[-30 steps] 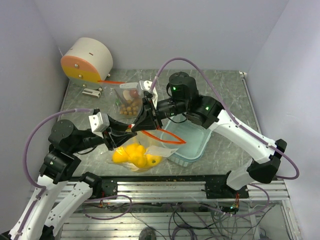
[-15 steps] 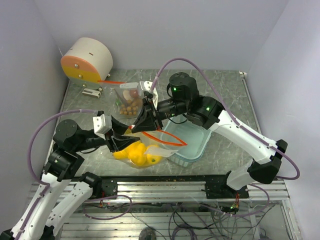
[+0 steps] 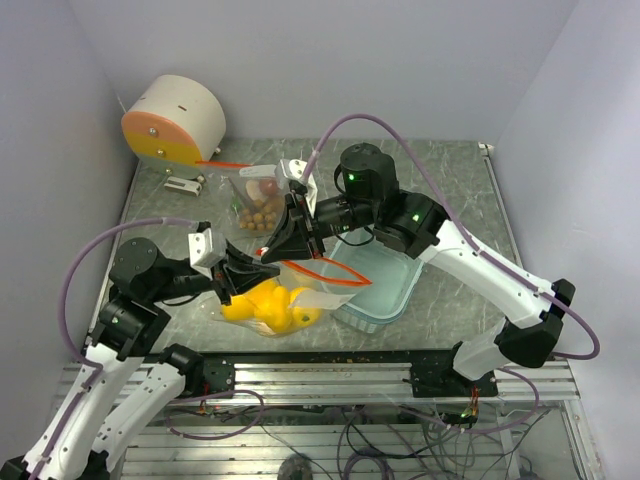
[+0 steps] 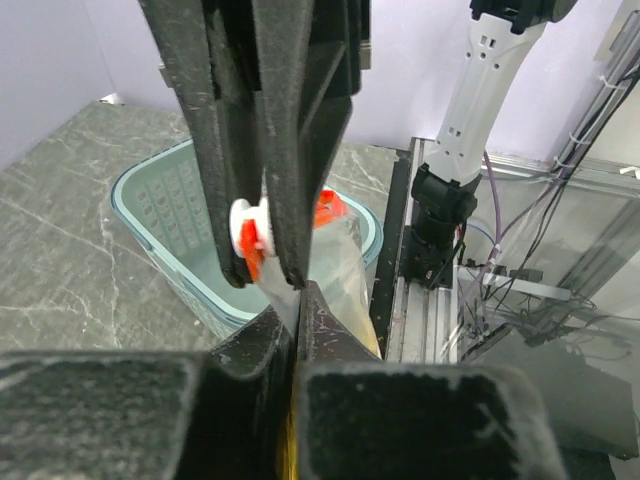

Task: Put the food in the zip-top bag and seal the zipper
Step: Pick up the zipper food storage bag at the center of the board, then zip the zipper food storage bag at the center of the board.

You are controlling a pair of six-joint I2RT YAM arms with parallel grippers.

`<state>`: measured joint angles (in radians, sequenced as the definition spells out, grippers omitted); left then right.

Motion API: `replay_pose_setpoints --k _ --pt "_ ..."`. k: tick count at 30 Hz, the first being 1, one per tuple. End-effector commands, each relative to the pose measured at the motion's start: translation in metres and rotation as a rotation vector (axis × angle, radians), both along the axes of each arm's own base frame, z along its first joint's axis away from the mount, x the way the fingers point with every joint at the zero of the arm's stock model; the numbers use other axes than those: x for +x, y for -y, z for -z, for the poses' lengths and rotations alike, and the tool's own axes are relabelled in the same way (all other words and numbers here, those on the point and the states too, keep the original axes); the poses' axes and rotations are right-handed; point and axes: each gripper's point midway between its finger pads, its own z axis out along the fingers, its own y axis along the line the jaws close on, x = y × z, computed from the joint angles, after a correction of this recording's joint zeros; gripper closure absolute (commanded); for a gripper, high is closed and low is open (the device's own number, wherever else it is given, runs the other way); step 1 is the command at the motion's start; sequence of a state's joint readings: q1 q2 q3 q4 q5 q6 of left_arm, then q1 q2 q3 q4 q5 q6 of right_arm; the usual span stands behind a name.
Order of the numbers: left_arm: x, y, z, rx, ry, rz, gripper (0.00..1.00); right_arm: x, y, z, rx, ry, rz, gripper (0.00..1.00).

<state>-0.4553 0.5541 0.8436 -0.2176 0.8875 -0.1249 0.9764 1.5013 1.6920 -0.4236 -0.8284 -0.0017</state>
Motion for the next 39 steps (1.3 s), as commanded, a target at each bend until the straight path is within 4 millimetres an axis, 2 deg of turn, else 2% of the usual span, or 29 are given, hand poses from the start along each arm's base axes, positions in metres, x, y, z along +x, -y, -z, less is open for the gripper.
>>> replay_pose_setpoints --k 1,5,6,12,17,31,39 --pt "0.008 0.005 0.001 0.011 -0.022 0.003 0.93 -0.002 0.002 -0.019 0.06 0.028 0.002 1.0" --pt "0.015 0.002 0.006 0.066 -0.063 -0.034 0.93 0.004 0.004 -0.018 0.052 0.043 0.044 1.0" --pt "0.016 0.0 0.005 0.071 -0.063 -0.05 0.93 0.007 0.005 -0.016 0.049 0.053 0.065 0.97" --pt "0.016 -0.01 -0.014 0.02 -0.034 -0.135 0.93 0.013 0.024 -0.013 0.092 0.136 0.161 0.64" --pt "0.016 -0.009 -0.016 0.003 -0.042 -0.133 0.93 0.002 0.031 -0.023 0.155 0.163 0.131 0.48" --pt "0.015 -0.009 -0.012 -0.015 -0.055 -0.135 0.93 0.014 -0.001 -0.026 0.165 0.068 0.106 0.47" --pt "0.018 -0.008 -0.009 -0.017 -0.065 -0.144 0.93 0.009 -0.006 -0.025 0.157 0.025 0.064 0.56"
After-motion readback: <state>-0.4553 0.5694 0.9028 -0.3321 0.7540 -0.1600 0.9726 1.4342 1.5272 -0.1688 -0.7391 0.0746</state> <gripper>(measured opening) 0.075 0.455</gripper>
